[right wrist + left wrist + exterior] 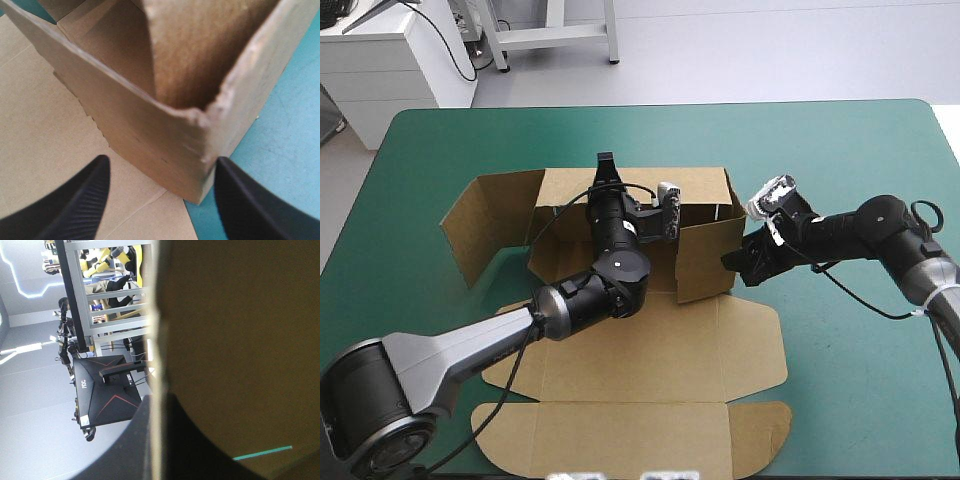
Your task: Fold the box
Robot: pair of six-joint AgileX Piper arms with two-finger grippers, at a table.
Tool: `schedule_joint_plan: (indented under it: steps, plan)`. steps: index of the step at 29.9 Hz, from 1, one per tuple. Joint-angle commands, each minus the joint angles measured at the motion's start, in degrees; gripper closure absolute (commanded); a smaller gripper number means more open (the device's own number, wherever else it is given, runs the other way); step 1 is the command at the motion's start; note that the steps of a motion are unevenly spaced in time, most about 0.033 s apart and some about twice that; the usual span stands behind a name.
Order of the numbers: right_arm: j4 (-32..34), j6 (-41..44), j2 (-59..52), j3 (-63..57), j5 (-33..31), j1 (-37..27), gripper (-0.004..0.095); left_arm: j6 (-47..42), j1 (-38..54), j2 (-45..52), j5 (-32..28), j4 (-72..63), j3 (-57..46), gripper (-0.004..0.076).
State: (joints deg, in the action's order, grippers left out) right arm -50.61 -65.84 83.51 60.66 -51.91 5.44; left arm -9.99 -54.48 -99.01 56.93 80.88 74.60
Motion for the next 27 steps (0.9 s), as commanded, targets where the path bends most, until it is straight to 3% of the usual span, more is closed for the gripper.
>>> schedule_joint_plan:
  steps: [1,6,10,14,19,22,27]
  plan:
    - [-2.20,-0.53,-2.03,1.37,0.58,0.06,0.0120,-0.43,-0.23,2.67,0.85,3.29,1.73,0.0731]
    - [-2.20,3.41,0.65,1.37,0.08,0.06,0.0107,-0.43,-0.23,2.67,0.85,3.53,1.73,0.0731]
    - [-2.48,3.56,1.32,1.31,1.55,1.46,0.0176,-0.43,-0.23,2.67,0.85,3.73,1.73,0.0731]
    - [0.75,6.80,-0.96,1.31,8.98,5.87,0.0243,-0.43,-0.23,2.67,0.85,3.73,1.73,0.0731]
    - [10.61,19.53,-2.72,0.24,17.99,10.64,0.0251,-0.43,-0.23,2.67,0.85,3.62,1.73,0.0731]
    - [9.78,21.25,-3.39,-2.77,22.60,13.18,0.0256,-0.53,-0.23,2.67,0.85,3.39,1.73,0.0731]
    - [8.87,23.09,-3.48,-8.69,38.22,18.68,0.0257,-0.53,-0.23,2.67,0.85,3.39,1.73,0.0731]
